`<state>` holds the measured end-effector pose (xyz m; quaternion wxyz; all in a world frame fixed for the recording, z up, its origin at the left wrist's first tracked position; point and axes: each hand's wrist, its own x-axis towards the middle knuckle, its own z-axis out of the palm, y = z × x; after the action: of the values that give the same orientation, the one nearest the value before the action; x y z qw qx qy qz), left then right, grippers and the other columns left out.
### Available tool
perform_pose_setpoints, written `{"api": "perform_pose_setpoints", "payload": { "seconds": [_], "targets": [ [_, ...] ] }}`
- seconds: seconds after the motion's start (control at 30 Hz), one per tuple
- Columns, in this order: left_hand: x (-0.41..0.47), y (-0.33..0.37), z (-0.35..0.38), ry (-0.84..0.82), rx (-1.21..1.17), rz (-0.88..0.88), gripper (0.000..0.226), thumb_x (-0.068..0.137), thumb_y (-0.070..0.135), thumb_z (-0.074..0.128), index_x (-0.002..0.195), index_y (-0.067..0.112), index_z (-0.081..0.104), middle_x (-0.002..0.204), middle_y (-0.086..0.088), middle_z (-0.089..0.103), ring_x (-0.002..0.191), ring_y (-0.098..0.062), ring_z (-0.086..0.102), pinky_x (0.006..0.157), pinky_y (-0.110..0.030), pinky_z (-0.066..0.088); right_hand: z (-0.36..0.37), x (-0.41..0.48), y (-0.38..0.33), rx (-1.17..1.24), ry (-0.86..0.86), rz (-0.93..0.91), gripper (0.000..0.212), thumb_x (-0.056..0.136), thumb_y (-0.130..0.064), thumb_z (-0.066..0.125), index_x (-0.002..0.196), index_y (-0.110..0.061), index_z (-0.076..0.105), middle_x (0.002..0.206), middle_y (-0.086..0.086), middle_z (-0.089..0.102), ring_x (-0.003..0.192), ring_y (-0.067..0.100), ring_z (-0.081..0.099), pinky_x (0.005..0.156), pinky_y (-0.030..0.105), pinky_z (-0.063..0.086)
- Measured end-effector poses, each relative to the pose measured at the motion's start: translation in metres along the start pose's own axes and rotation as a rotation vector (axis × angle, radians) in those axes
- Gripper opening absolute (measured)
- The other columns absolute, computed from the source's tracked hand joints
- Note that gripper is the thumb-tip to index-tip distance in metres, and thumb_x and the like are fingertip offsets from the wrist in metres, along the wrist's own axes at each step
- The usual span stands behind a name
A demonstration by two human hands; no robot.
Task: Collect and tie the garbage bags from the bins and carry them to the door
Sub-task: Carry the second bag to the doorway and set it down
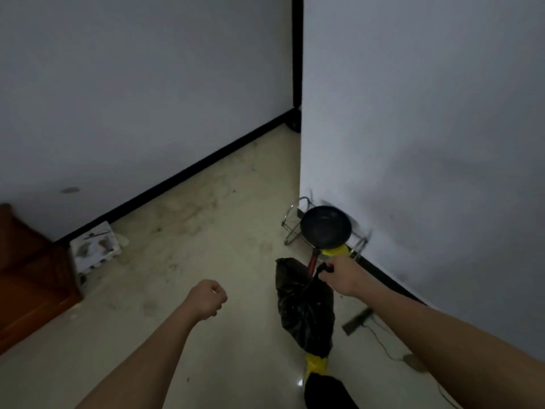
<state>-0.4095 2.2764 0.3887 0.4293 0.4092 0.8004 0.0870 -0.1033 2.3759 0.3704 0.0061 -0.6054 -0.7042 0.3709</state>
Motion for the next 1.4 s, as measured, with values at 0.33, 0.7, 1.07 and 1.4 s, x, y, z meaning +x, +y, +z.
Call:
{"api": "perform_pose_setpoints", "payload": {
  "seconds": [0.33,0.7,1.07,1.4],
  "targets": [
    [0.2,0.064,-0.174,0.135,-0.056,-0.101,0.011,0.091,0.012,0.055,0.085,0.007,0.062,0.076,-0.011,0.061,0.056,-0.018,0.053,0.046,-0.018,0.036,-0.049,0.282,-0.164,-0.054,-0.115,-0.188,0.041,0.089,-0.027,0.06,0.059,-0.017,0.034,0.061,-0.001,0.04,0.061,0.016,0.047,0.056,0.029,0.033],
    [0.42,0.115,-0.336,0.119,-0.01,-0.103,0.008,0.09,0.017,0.059,0.091,0.009,0.061,0.08,-0.009,0.062,0.059,-0.016,0.055,0.043,-0.017,0.039,-0.113,0.559,-0.295,-0.11,-0.103,-0.135,0.029,0.086,-0.025,0.06,0.063,-0.011,0.046,0.067,0.005,0.051,0.064,0.021,0.053,0.059,0.029,0.037],
    [0.678,0.236,-0.516,0.0,0.168,0.029,0.029,0.089,0.007,0.058,0.063,0.02,0.053,0.065,0.003,0.051,0.055,-0.007,0.047,0.057,-0.017,0.04,-0.198,0.772,-0.363,0.04,0.049,0.165,0.026,0.088,-0.028,0.06,0.067,-0.012,0.058,0.076,0.01,0.065,0.078,0.028,0.066,0.067,0.032,0.049],
    [0.906,0.43,-0.55,-0.105,0.197,0.138,0.021,0.087,0.012,0.063,0.068,0.017,0.055,0.074,-0.006,0.061,0.064,-0.016,0.062,0.066,-0.024,0.053,-0.302,0.99,-0.352,0.113,0.071,0.249,0.024,0.088,-0.026,0.062,0.08,-0.004,0.061,0.085,0.016,0.064,0.081,0.029,0.064,0.066,0.032,0.048]
  ]
}}
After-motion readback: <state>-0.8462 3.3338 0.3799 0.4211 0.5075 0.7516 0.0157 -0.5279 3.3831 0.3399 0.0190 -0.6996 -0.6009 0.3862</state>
